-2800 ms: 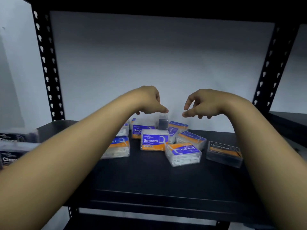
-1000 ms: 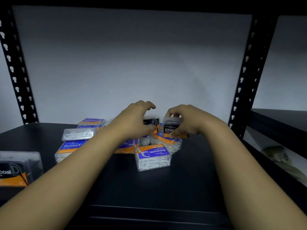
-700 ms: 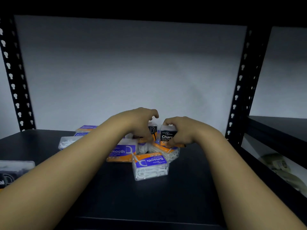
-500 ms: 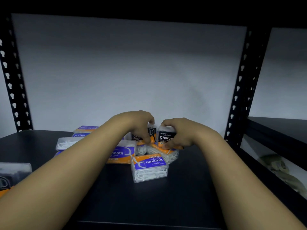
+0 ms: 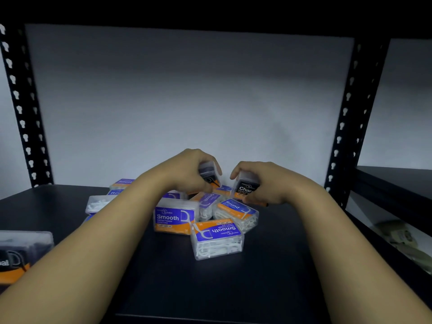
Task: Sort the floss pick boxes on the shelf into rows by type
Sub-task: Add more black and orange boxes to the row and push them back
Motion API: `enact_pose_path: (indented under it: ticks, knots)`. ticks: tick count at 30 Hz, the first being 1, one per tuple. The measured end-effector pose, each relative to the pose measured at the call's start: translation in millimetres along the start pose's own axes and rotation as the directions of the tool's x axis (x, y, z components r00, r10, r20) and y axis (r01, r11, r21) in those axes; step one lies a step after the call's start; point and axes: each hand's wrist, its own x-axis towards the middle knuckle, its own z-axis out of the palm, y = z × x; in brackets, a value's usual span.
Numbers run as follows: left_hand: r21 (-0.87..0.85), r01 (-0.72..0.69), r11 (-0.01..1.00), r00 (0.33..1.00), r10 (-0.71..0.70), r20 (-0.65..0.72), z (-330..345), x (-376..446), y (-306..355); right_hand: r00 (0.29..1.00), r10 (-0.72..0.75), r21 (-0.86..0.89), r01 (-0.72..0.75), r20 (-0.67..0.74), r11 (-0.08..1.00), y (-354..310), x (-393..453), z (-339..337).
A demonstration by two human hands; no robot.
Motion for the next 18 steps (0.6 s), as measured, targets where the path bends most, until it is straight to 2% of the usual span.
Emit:
enact_pose_path:
  ticks: [11, 18]
  knots:
    - [0.028, -0.043, 0.999, 0.999, 0.043, -0.022, -30, -42, 11, 0.996, -0.061, 0.032, 0.063, -0.064, 0.997, -15, -9, -5]
    - [0.041, -0.021, 0.999, 0.999, 0.02, 0.04, -79, -80, 10, 0.992, -0.124, -0.032, 0.124, -0.008, 0.992, -61, -17, -16]
